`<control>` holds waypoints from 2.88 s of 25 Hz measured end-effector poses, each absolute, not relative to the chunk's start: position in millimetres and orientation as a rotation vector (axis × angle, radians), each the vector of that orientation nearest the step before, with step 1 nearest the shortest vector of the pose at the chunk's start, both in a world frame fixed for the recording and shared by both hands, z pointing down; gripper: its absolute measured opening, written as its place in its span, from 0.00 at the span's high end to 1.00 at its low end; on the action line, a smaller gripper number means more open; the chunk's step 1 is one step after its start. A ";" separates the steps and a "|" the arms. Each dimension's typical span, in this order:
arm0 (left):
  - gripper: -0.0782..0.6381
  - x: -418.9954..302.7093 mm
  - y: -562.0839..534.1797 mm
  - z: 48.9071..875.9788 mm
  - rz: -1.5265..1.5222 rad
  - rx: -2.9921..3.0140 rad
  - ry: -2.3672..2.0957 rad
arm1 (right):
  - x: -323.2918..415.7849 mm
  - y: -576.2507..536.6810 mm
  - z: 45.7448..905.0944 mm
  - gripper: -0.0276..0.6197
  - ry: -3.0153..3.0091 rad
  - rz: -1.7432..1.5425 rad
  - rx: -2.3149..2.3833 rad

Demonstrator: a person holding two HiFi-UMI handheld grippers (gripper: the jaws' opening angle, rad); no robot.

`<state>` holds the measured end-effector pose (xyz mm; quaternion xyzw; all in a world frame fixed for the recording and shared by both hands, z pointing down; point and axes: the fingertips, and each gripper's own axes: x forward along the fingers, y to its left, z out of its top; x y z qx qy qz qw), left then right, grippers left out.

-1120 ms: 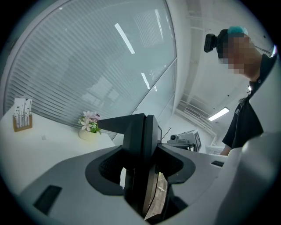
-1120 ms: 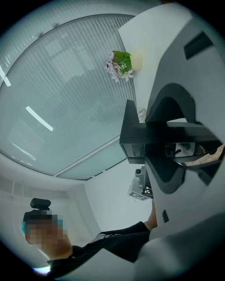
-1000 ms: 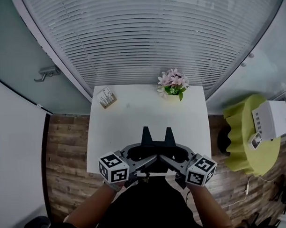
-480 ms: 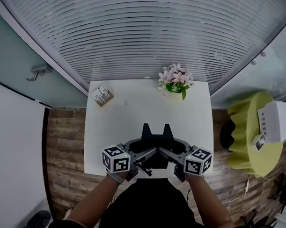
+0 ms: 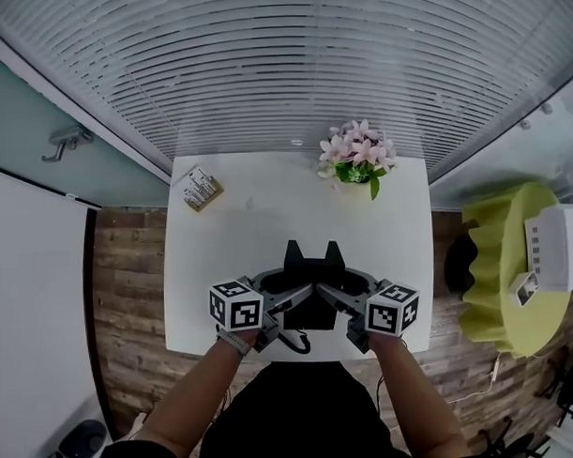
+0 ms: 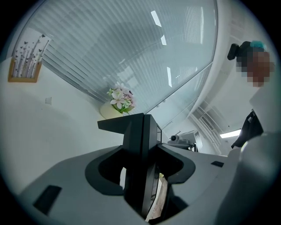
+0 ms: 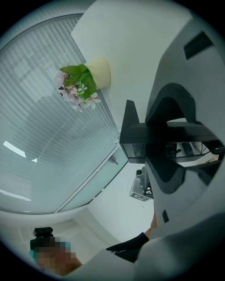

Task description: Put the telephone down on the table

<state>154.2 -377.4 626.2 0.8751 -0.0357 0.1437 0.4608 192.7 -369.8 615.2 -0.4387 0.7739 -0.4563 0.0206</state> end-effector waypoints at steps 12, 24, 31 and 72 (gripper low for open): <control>0.56 158.6 -394.8 675.6 0.396 2.076 -0.106 | 196.6 -389.2 664.9 0.57 2.389 -1.529 -1.318; 0.56 162.5 -403.6 707.2 0.431 2.029 -0.124 | 200.4 -397.8 698.4 0.57 2.339 -1.611 -1.288; 0.56 166.8 -413.9 711.0 0.416 2.011 -0.152 | 203.4 -403.7 709.3 0.57 2.310 -1.644 -1.276; 0.53 100.3 -370.3 606.1 0.454 2.469 -0.336 | 205.1 -346.2 601.3 0.56 2.458 -1.074 -1.769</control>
